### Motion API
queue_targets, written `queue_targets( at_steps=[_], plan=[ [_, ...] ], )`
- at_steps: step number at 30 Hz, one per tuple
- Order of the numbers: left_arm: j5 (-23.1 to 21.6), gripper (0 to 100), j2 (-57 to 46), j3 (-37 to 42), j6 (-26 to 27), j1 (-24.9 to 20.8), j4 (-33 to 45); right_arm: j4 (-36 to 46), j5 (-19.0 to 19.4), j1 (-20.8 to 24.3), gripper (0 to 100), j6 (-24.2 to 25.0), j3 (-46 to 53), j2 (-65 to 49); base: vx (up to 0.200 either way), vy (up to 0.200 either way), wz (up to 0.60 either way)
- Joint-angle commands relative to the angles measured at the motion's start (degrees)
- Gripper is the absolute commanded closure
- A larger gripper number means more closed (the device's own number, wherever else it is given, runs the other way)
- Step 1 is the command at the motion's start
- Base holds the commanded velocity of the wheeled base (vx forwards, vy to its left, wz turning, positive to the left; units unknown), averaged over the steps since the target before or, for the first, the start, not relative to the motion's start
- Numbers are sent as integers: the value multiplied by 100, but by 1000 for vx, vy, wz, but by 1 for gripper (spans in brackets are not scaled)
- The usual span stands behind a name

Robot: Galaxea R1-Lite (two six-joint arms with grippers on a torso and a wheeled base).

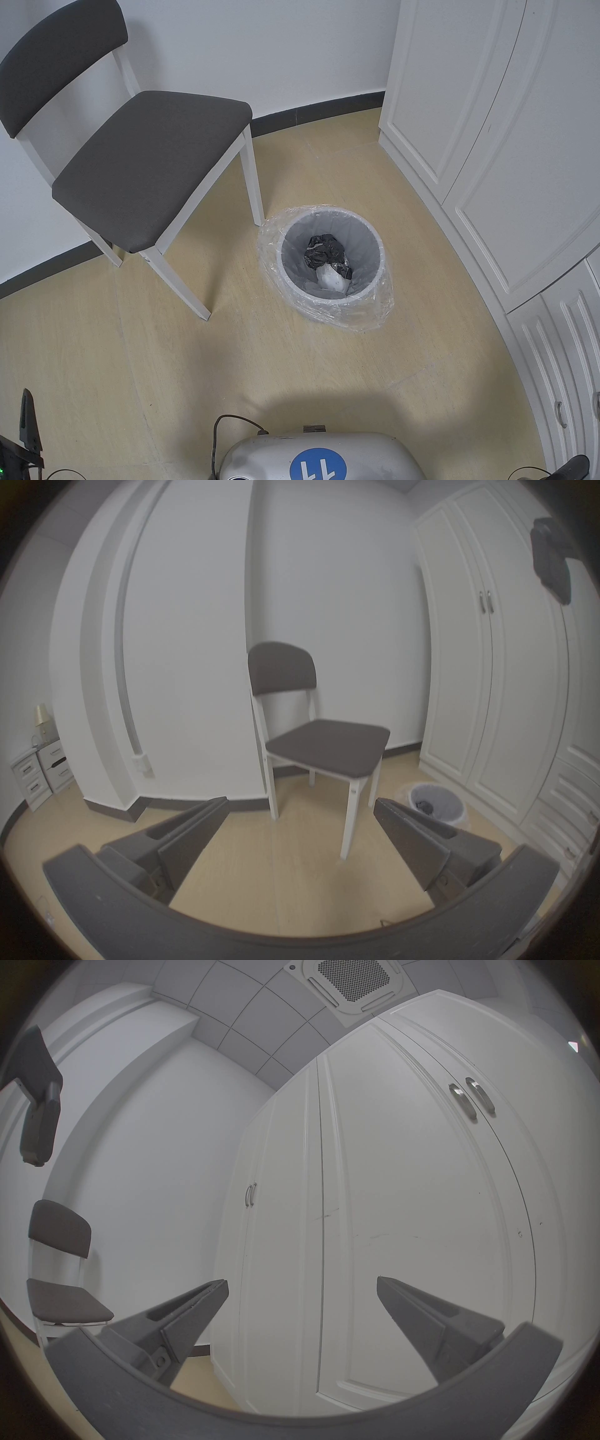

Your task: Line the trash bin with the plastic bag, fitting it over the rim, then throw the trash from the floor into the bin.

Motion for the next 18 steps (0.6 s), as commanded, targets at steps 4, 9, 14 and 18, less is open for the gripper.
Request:
queue_targets(
  at_steps=[4, 9, 14, 18],
  plan=[
    [0, 0, -73, 99, 5, 1, 688, 90, 3, 1, 0, 3, 104, -77, 0, 0, 0],
    [-115, 0, -73, 99, 5, 1, 688, 424, 3, 1, 0, 30, 104, -77, 0, 0, 0],
    [-897, 0, -73, 90, -118, 1, 890, 749, 3, 1, 0, 83, 104, -77, 0, 0, 0],
    [-1055, 0, -73, 99, -39, 1, 1066, 846, -5, 1, 0, 91, 104, -77, 0, 0, 0]
  ],
)
